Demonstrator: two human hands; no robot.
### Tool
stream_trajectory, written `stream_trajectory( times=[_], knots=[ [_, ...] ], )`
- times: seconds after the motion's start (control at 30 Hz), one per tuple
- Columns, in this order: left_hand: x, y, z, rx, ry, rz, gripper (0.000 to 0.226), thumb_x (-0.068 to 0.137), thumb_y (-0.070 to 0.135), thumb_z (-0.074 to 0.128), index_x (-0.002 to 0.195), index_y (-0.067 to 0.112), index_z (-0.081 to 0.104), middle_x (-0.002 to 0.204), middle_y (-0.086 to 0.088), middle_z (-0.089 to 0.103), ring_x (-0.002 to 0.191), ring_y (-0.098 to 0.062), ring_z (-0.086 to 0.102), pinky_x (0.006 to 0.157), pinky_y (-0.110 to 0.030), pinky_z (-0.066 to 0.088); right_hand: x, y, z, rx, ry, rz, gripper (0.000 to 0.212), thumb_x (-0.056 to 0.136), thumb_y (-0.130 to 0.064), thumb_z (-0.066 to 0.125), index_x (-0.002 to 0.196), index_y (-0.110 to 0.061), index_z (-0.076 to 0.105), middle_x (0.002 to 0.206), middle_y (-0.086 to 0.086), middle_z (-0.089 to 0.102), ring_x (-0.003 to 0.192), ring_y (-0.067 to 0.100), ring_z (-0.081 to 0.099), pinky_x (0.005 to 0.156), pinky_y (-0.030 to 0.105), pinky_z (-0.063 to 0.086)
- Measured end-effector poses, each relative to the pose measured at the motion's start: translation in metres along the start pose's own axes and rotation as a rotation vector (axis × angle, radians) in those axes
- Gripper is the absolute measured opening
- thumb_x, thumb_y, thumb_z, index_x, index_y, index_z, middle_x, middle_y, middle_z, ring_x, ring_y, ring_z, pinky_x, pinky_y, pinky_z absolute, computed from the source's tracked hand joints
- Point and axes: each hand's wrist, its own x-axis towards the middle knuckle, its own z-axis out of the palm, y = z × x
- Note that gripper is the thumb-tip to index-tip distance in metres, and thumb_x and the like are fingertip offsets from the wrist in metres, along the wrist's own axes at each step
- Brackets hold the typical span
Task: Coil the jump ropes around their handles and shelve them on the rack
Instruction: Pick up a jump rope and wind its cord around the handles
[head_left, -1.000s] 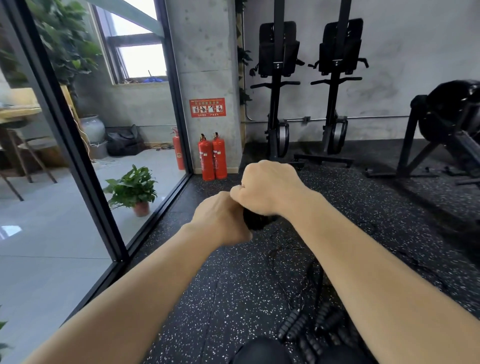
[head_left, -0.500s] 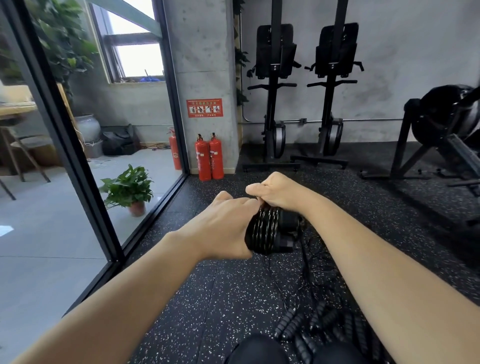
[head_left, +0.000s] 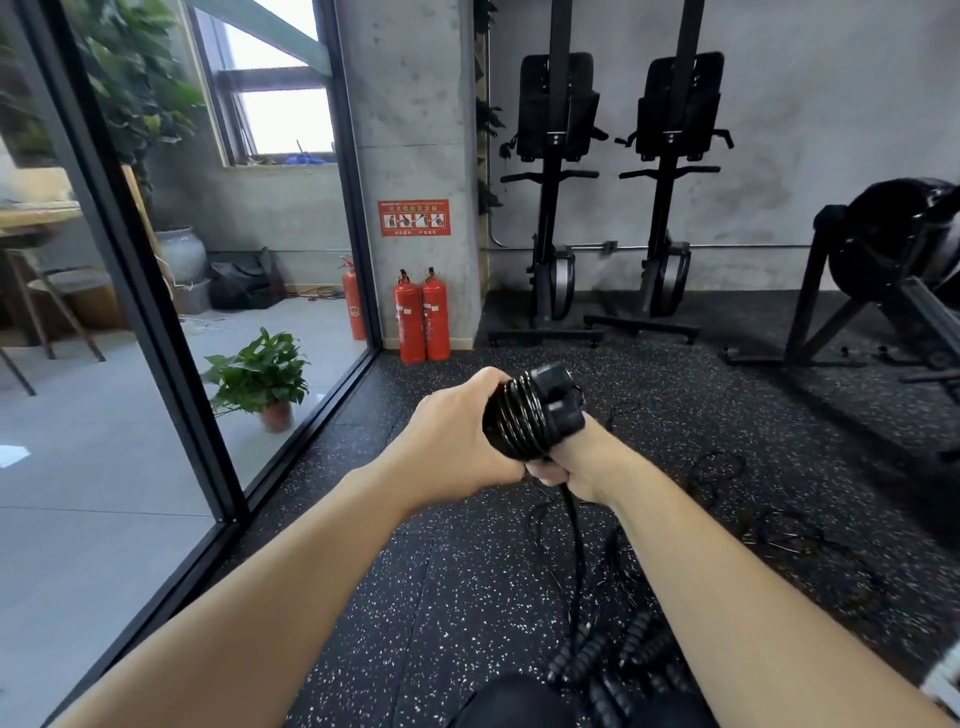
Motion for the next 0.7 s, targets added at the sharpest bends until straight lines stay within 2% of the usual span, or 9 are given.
stream_trajectory(
  times=[0.07,0.17,0.23,0.37,0.43,0.53,0.6,0.7],
  knots=[
    [0.007,-0.004,0.004,-0.040,0.035,-0.089,0.046,0.066,0.025,0.081,0.103,0.021,0.055,0.084,0.005,0.063,0.073,-0.014,0.060,0.056,-0.023,0.046,0.002,0.001,0.009,0.001,0.110,0.030,0.041,0.096,-0.004,0.029,0.059,-0.017,0.042,0.044,-0.004,0.041,0.039,0.008,0.025,0.044,0.022,0.011],
    [0.018,-0.013,0.008,-0.091,0.094,-0.240,0.036,0.065,0.023,0.080,0.090,0.019,0.055,0.077,0.003,0.061,0.062,-0.011,0.055,0.047,-0.018,0.038,0.003,0.012,0.016,0.037,0.202,-0.054,0.033,0.100,-0.005,0.034,0.072,-0.011,0.048,0.050,0.002,0.045,0.036,0.008,0.030,0.036,0.019,0.020],
    [0.024,-0.019,0.011,-0.126,0.113,-0.313,0.034,0.064,0.022,0.079,0.089,0.018,0.056,0.076,0.001,0.063,0.062,-0.013,0.056,0.051,-0.023,0.041,0.000,0.016,0.020,0.059,0.221,-0.107,0.026,0.101,-0.005,0.038,0.079,-0.008,0.052,0.057,0.006,0.049,0.039,0.009,0.034,0.036,0.019,0.024],
    [0.032,-0.025,0.019,-0.069,0.080,-0.382,0.052,0.046,0.039,0.077,0.088,0.023,0.053,0.083,0.001,0.064,0.073,-0.019,0.062,0.061,-0.029,0.046,0.000,0.019,0.017,0.137,0.188,-0.137,0.019,0.090,-0.004,0.046,0.072,-0.005,0.053,0.063,0.010,0.048,0.042,0.012,0.032,0.037,0.019,0.021],
    [0.036,-0.025,0.025,0.016,0.058,-0.395,0.052,0.052,0.041,0.081,0.090,0.023,0.050,0.086,0.002,0.063,0.079,-0.022,0.063,0.065,-0.033,0.047,0.001,0.020,0.014,0.157,0.178,-0.124,0.026,0.091,-0.018,0.055,0.068,-0.007,0.051,0.057,0.007,0.045,0.041,0.012,0.031,0.038,0.020,0.019],
    [0.042,-0.026,0.035,0.113,0.046,-0.389,0.045,0.067,0.040,0.077,0.095,0.021,0.048,0.087,0.004,0.061,0.082,-0.023,0.062,0.075,-0.039,0.050,0.007,0.025,0.011,0.147,0.252,-0.103,0.040,0.089,-0.036,0.065,0.059,-0.014,0.050,0.044,-0.003,0.042,0.038,0.009,0.032,0.037,0.018,0.022],
    [0.046,-0.028,0.040,0.125,0.024,-0.377,0.048,0.067,0.042,0.075,0.098,0.021,0.047,0.086,0.005,0.060,0.081,-0.022,0.062,0.083,-0.044,0.052,0.013,0.031,0.008,0.133,0.279,-0.111,0.040,0.090,-0.036,0.065,0.058,-0.016,0.053,0.043,-0.006,0.044,0.039,0.008,0.033,0.038,0.018,0.024],
    [0.052,-0.033,0.048,0.156,-0.086,-0.371,0.067,0.056,0.051,0.071,0.110,0.025,0.042,0.089,0.009,0.059,0.078,-0.018,0.062,0.084,-0.045,0.053,0.023,0.041,0.001,0.150,0.291,-0.129,0.034,0.091,-0.035,0.064,0.061,-0.018,0.059,0.047,-0.010,0.053,0.041,0.004,0.042,0.040,0.016,0.030]
  ],
)
